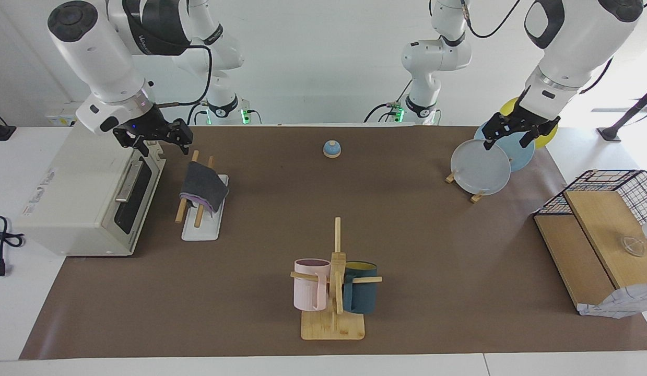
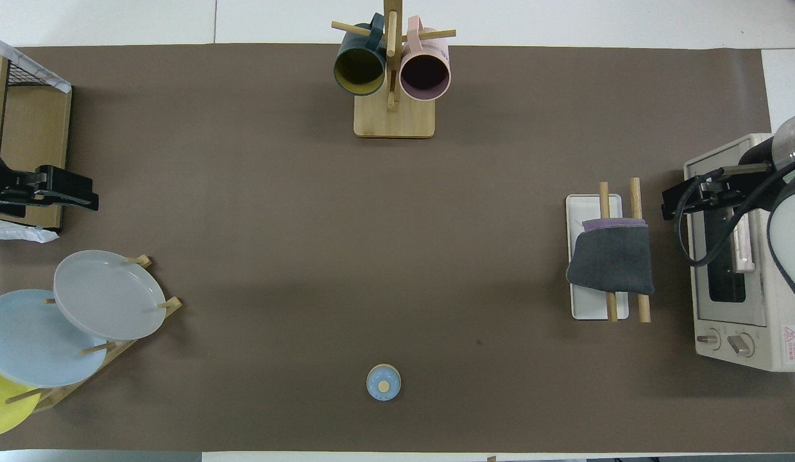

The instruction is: Fold towel and hang on rack

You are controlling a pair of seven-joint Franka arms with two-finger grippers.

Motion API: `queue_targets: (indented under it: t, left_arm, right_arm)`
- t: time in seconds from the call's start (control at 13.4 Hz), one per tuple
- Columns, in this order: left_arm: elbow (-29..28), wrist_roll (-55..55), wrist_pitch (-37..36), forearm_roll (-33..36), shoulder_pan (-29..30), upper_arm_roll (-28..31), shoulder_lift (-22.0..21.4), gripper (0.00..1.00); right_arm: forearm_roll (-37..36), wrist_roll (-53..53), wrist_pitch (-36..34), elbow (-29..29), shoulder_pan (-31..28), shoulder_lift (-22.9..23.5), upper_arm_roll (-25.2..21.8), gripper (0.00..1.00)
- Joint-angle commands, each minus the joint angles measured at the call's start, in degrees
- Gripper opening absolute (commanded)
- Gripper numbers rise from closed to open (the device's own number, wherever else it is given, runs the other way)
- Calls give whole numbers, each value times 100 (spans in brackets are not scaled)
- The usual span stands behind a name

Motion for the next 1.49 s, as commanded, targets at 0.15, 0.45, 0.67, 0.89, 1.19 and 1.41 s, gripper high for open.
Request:
queue_targets:
  t: [0.15,0.45,0.67,0.89,1.19,1.41]
  left_arm:
    - [2,75,-8,93,34,-16,-29,100]
    - [-6,40,-52,93,33,-16,-47,100]
    - [-6,40,-52,93,34,-16,-47,100]
    - [-6,40,-52,93,34,-16,-47,100]
    - [-6,40,-52,93,34,-16,-47,100]
    - [-6,40,-52,93,34,-16,-47,100]
  right_arm:
    - [-76,112,137,-82,-39,-150,14,100]
    - [-190,77,32,147,-240,-80,32,100]
    - [-182,77,-4,155,-285,-80,32,100]
    - [-173,86,-13,155,-276,-89,40,100]
    - [-147,86,31,164,-259,-133,32,100]
    - [-129,94,75,155,-258,-133,32,100]
